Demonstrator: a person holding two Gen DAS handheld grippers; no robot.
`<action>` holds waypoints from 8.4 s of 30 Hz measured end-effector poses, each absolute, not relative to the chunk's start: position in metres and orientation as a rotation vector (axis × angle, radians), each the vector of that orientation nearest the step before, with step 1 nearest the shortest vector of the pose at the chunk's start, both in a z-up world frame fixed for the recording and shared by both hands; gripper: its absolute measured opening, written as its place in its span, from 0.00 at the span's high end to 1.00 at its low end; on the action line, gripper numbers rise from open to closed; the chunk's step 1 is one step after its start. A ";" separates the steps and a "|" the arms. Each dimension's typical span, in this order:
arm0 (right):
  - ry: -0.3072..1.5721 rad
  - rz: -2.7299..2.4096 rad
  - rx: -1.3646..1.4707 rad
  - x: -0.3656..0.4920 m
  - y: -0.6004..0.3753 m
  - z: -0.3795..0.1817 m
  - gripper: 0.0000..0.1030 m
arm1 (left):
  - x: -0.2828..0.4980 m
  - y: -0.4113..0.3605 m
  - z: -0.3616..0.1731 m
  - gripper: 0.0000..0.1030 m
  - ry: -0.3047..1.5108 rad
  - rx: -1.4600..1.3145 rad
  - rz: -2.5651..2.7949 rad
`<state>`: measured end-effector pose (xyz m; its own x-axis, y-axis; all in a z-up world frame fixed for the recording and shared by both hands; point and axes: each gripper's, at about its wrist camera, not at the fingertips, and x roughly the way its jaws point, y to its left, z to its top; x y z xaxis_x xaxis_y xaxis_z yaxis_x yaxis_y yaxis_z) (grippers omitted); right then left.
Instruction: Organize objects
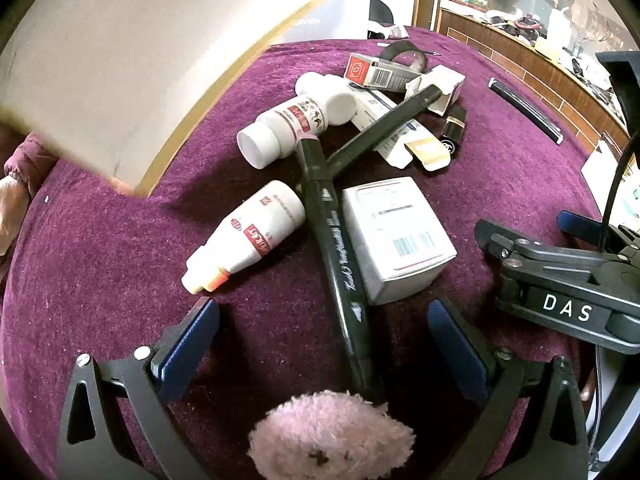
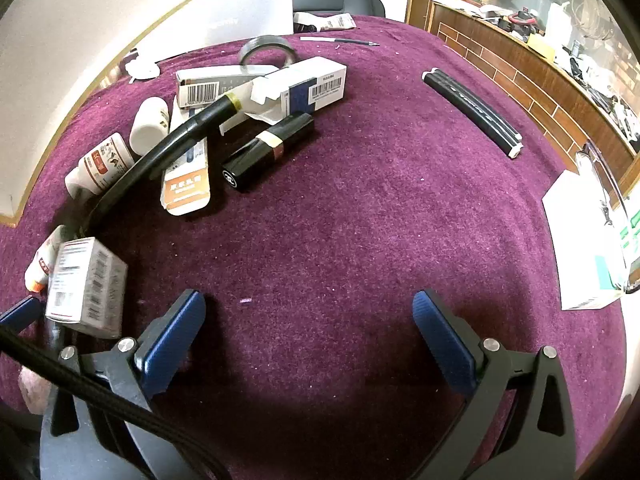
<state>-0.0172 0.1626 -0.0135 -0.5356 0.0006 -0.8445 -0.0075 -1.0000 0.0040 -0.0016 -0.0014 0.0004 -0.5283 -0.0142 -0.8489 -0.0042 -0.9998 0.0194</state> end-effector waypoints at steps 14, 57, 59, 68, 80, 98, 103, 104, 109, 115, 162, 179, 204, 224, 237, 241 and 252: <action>0.011 2.749 -1.512 -0.017 0.163 -0.013 0.00 | 0.001 -0.003 0.000 0.01 -0.031 1.523 -2.742; 0.539 2.930 -1.226 0.000 0.218 0.004 0.00 | 0.033 -0.025 0.022 0.02 0.084 1.534 -2.934; 0.571 2.939 -1.198 -0.001 0.220 0.005 0.00 | 0.036 -0.026 0.027 0.02 0.128 1.526 -2.979; 0.578 3.013 -1.138 0.004 0.220 0.014 0.00 | 0.023 -0.034 0.040 0.08 0.088 1.456 -2.987; 0.571 3.052 -1.145 0.005 0.218 0.015 0.00 | -0.012 -0.052 0.050 0.50 -0.527 1.597 -3.032; 0.559 3.050 -1.172 0.004 0.216 0.014 0.04 | -0.044 -0.036 0.013 0.78 -0.375 1.706 -2.934; 0.555 3.057 -1.166 0.004 0.214 0.015 0.06 | -0.014 -0.036 0.013 0.78 -0.264 1.626 -2.937; 0.549 3.061 -1.165 0.004 0.214 0.015 0.06 | -0.010 -0.036 0.013 0.78 -0.252 1.631 -2.932; 0.362 3.113 -1.272 0.004 0.182 0.016 0.06 | 0.008 -0.044 0.013 0.78 -0.210 1.593 -2.959; 0.143 3.210 -1.306 0.016 0.129 0.031 0.05 | 0.009 -0.047 0.012 0.78 -0.195 1.561 -2.984; -0.072 3.291 -1.472 0.024 0.047 0.041 0.68 | 0.050 -0.129 0.052 0.78 0.208 1.314 -3.043; -0.224 3.385 -1.647 0.006 -0.054 0.077 0.68 | 0.031 -0.225 0.077 0.77 0.346 1.187 -2.913; -0.036 3.168 -2.054 -0.195 -0.214 0.049 0.67 | -0.076 -0.337 0.034 0.77 0.500 1.198 -2.592; -0.134 3.125 -2.161 -0.208 -0.273 0.015 0.67 | -0.079 -0.349 0.022 0.77 0.595 1.232 -2.529; -0.114 3.105 -2.181 -0.207 -0.266 0.019 0.48 | -0.082 -0.352 0.024 0.76 0.634 1.215 -2.539; -0.055 3.141 -2.149 -0.206 -0.254 0.028 0.43 | -0.074 -0.352 0.030 0.67 0.652 1.169 -2.567; 0.204 3.254 -2.082 -0.165 -0.177 0.077 0.43 | -0.056 -0.350 0.050 0.66 0.679 1.056 -2.646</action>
<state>-0.1645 -0.1772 0.0766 -0.2412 -0.6083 -0.7561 0.5094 -0.7425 0.4349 -0.0555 -0.3496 0.0499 -0.7203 -0.0258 -0.6932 0.3563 -0.8712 -0.3378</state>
